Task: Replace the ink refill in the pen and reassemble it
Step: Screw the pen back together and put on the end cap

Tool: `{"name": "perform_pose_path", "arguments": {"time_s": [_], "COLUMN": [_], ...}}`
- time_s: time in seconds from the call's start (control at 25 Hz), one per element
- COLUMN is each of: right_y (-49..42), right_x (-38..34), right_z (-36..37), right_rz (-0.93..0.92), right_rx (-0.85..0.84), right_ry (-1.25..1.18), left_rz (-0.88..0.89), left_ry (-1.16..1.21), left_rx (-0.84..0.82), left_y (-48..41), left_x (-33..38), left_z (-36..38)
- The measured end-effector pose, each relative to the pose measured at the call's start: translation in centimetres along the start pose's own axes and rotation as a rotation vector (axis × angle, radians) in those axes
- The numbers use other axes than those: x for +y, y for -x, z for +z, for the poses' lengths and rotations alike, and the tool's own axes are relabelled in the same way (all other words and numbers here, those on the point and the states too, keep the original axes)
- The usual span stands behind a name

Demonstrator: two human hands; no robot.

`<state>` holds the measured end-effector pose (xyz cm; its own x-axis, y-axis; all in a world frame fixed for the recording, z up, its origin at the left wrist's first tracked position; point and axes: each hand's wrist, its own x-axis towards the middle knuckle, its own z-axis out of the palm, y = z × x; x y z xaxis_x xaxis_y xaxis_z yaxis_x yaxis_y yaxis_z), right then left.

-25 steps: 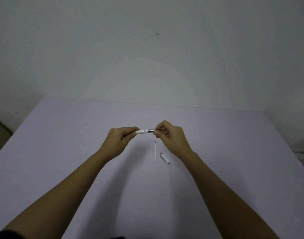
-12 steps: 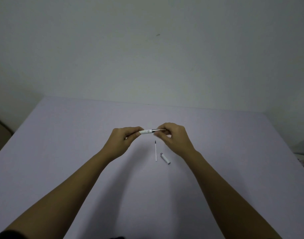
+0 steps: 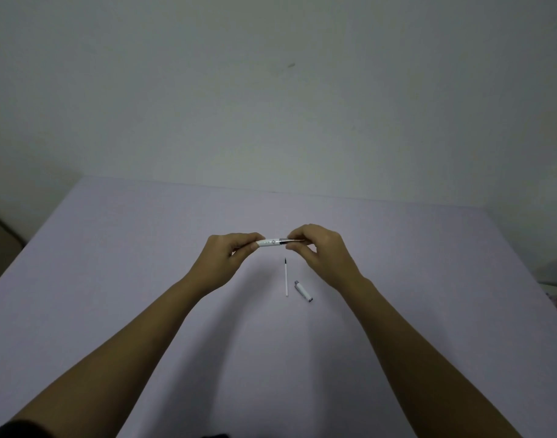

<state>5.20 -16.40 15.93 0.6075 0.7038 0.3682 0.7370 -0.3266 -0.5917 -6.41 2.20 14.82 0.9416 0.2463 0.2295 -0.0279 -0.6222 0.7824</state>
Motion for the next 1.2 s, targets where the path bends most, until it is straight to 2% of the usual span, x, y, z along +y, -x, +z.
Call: {"name": "perform_pose_path", "arguments": {"time_s": [0.12, 0.28, 0.4, 0.48, 0.8, 0.88, 1.0, 1.12, 1.2], "right_y": [-0.2, 0.1, 0.4, 0.3, 0.1, 0.2, 0.1, 0.0, 0.2], "right_x": [0.2, 0.1, 0.3, 0.3, -0.2, -0.1, -0.3, -0.3, -0.1], "right_z": [0.0, -0.4, -0.2, -0.4, -1.2, -1.4, -1.4, -1.2, -1.1], "right_rz": [-0.003, 0.061, -0.191, -0.273, -0.155, -0.199, -0.304, -0.298, -0.248], "right_rx": [0.029, -0.054, 0.018, 0.109, 0.054, 0.044, 0.137, 0.161, 0.139], "right_ry": [0.060, -0.003, 0.233, 0.343, 0.331, 0.345, 0.419, 0.502, 0.471], "left_rz": [0.002, 0.008, 0.028, 0.043, 0.045, 0.041, 0.047, 0.057, 0.069], "left_ry": [0.016, -0.016, -0.023, -0.024, -0.037, -0.034, -0.029, -0.043, -0.056], "left_rx": [0.000, 0.002, -0.001, -0.004, -0.018, -0.012, -0.019, -0.017, -0.018], "left_y": [0.1, 0.1, 0.1, 0.1, 0.2, 0.2, 0.2, 0.2, 0.2], "left_x": [0.2, 0.2, 0.3, 0.5, 0.7, 0.8, 0.8, 0.7, 0.8], "left_z": [0.2, 0.1, 0.0, 0.0, -0.2, -0.2, -0.1, -0.1, -0.1]}}
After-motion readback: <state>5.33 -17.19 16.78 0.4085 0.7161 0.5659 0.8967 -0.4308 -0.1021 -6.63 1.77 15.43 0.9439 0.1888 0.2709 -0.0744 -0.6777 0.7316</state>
